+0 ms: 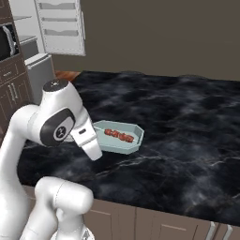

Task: Place the cold items (apple and carrot) from the fridge in one tupperware on the dining counter. Place the warm items (kebab skewer and hot dog) in the stove area in another tupperware.

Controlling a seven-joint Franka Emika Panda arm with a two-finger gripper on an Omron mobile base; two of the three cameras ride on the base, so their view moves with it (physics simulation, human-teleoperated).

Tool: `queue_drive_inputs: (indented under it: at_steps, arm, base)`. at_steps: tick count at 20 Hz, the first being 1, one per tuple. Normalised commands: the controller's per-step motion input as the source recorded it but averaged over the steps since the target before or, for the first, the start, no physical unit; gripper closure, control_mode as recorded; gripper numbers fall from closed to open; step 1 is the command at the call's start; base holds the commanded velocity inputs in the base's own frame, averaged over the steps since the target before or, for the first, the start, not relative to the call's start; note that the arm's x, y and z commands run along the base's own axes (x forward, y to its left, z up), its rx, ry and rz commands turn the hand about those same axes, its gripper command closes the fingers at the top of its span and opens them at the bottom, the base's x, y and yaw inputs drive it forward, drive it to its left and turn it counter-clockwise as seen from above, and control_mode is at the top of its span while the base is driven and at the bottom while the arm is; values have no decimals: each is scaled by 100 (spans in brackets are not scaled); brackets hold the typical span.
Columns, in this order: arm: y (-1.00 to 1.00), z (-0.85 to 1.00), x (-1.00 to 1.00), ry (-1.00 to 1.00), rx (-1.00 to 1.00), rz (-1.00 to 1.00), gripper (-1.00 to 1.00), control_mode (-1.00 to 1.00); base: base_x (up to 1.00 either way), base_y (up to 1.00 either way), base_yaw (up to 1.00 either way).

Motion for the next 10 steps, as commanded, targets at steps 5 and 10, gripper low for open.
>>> queue_drive_inputs:
  at_steps: [5, 10]
  arm:
    - [0, 0, -81, 0, 0, 42, -100, -100]
    - [1, 0, -15, 1, 0, 2, -100, 100]
  base:
    - [0, 0, 0]
    - [-63, 4, -3]
